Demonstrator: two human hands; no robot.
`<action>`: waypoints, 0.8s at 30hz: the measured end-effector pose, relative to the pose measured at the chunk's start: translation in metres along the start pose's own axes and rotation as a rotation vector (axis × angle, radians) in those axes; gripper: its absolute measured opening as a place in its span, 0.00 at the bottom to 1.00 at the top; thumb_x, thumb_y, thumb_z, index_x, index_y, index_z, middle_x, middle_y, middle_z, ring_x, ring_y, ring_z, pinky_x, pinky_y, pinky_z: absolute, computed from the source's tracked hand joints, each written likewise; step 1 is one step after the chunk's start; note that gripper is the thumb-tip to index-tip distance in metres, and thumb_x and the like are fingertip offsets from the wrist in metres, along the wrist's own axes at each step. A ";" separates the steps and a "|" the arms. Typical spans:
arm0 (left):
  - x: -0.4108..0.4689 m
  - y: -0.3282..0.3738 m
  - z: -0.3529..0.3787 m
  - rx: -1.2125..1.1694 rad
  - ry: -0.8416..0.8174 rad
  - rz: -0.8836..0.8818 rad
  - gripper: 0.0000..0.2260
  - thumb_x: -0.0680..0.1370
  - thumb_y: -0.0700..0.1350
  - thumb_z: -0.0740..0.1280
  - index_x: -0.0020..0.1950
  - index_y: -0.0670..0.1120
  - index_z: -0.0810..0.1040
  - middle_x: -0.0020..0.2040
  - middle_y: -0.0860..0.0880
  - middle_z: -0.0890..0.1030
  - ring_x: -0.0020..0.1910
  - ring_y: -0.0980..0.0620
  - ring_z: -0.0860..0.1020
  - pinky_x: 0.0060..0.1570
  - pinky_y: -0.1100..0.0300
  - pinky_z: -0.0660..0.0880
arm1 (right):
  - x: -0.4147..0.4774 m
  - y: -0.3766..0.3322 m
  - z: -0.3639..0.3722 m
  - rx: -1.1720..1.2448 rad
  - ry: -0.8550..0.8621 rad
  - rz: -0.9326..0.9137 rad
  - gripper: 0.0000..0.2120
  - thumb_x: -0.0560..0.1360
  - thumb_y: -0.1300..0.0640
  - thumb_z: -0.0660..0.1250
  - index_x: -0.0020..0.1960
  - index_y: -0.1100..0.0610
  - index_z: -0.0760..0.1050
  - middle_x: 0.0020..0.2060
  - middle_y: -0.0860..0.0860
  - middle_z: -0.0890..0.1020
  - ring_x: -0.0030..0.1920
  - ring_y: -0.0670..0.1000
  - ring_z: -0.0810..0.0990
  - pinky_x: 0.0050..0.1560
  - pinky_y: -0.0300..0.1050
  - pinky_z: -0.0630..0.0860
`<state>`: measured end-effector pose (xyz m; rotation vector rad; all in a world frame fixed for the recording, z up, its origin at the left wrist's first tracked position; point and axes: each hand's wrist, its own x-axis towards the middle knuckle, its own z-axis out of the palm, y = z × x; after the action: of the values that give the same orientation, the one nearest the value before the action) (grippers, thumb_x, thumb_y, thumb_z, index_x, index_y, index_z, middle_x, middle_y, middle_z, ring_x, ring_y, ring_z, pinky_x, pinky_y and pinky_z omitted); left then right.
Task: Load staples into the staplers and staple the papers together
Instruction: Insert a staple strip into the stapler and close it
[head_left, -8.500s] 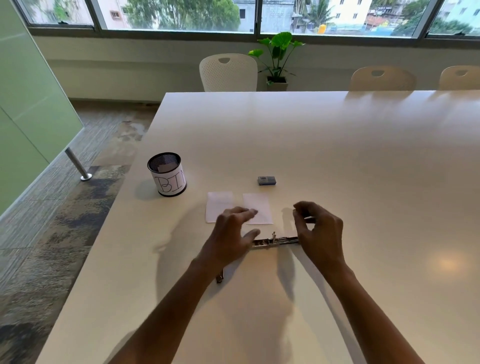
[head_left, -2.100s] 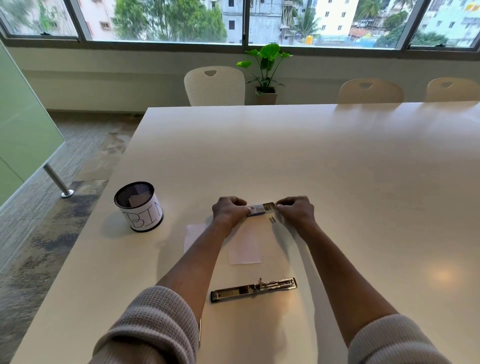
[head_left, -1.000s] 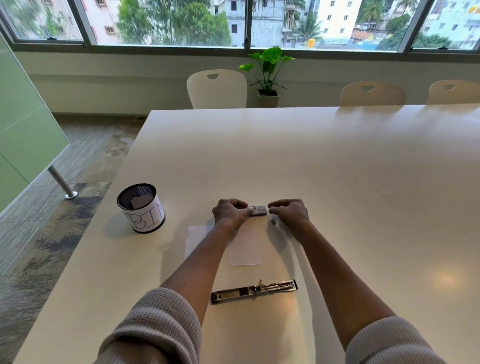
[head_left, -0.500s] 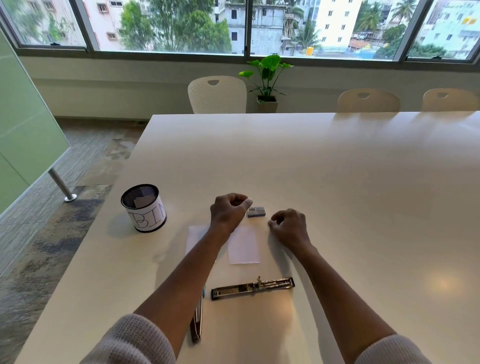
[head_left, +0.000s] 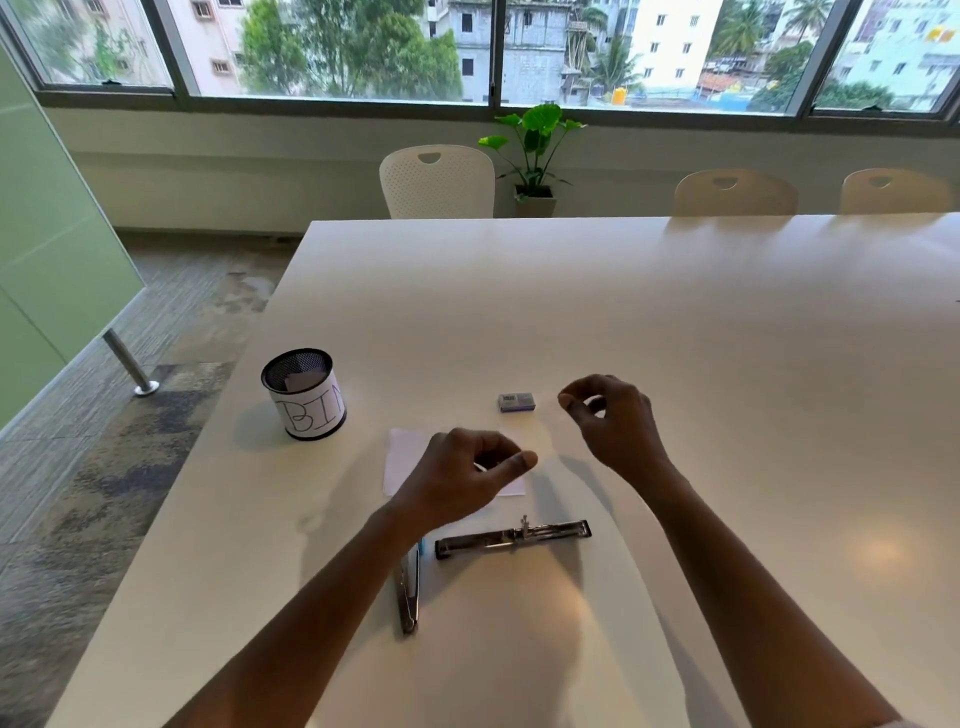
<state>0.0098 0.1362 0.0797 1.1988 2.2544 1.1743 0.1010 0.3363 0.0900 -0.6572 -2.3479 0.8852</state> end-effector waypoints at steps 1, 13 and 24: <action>-0.009 -0.002 0.004 0.024 -0.009 0.009 0.16 0.74 0.63 0.71 0.50 0.51 0.85 0.43 0.56 0.86 0.41 0.61 0.83 0.43 0.64 0.80 | -0.007 0.000 -0.001 0.015 -0.017 0.014 0.01 0.76 0.56 0.72 0.47 0.52 0.83 0.43 0.44 0.84 0.41 0.45 0.82 0.38 0.28 0.71; -0.044 -0.018 0.050 0.326 0.009 0.112 0.16 0.74 0.52 0.74 0.60 0.48 0.82 0.52 0.47 0.83 0.53 0.47 0.76 0.52 0.57 0.73 | -0.080 0.009 0.022 0.115 -0.032 0.055 0.04 0.75 0.59 0.73 0.44 0.51 0.83 0.38 0.43 0.85 0.41 0.41 0.83 0.42 0.34 0.76; -0.043 -0.009 0.055 0.256 0.155 0.070 0.11 0.77 0.50 0.71 0.53 0.44 0.82 0.47 0.47 0.79 0.44 0.49 0.79 0.46 0.56 0.78 | -0.095 -0.002 0.011 0.192 0.070 0.096 0.06 0.76 0.58 0.73 0.50 0.50 0.85 0.40 0.37 0.84 0.44 0.36 0.81 0.42 0.33 0.77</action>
<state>0.0636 0.1272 0.0357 1.3302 2.5601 1.0600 0.1637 0.2725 0.0553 -0.7131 -2.1517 1.0965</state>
